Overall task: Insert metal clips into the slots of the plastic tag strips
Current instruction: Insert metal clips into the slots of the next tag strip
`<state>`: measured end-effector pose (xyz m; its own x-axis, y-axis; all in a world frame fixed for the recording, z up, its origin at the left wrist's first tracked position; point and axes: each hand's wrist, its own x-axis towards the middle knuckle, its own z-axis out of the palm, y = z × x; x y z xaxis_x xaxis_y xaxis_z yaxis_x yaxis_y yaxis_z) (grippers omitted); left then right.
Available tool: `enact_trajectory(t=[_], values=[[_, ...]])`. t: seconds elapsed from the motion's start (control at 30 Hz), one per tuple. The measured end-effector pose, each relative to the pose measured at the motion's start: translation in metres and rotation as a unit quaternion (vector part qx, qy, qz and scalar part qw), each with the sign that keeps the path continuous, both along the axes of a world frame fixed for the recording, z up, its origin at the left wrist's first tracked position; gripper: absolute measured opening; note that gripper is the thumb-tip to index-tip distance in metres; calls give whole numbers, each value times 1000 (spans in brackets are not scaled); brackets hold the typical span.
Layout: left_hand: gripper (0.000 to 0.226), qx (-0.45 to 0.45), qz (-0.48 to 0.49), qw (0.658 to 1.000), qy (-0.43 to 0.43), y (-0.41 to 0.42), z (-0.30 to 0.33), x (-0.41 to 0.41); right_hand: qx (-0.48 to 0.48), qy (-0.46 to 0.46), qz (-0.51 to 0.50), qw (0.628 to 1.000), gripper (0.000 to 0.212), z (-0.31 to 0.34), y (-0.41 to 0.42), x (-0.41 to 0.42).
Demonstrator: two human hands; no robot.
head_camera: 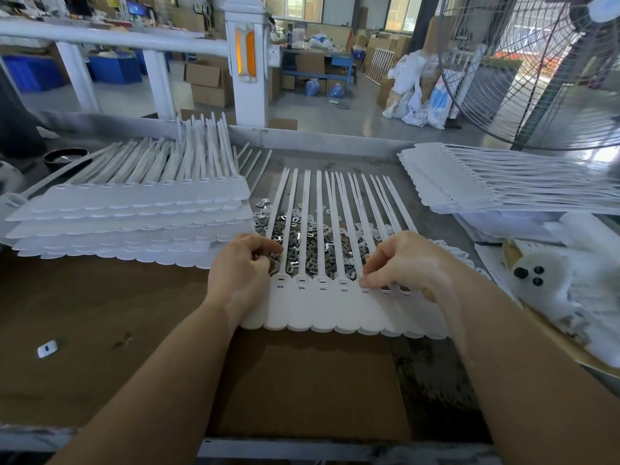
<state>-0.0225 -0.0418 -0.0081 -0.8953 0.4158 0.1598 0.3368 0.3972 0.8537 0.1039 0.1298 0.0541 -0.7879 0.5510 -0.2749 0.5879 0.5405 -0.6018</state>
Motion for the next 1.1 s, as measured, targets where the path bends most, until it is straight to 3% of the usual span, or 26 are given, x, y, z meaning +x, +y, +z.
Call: enact_trajectory(t=[0.17,0.3,0.43,0.7,0.87,1.1], values=[[41,1,2,1000,-4,0,0,0,-62,127,-52,989,9,-11,9,10],[41,-2,0,1000,1,0,-1,0,65,222,-135,963,19,-19,26,18],[40,-4,0,1000,2,0,-2,-1,161,179,-162,957,12,-25,37,22],[36,-15,4,1000,18,2,-4,-4,216,78,-86,969,38,-33,29,15],[36,-11,2,1000,20,2,-5,-5,282,36,-69,956,35,-38,29,8],[37,-12,0,1000,25,1,-5,-5,310,87,-93,942,24,-43,29,4]])
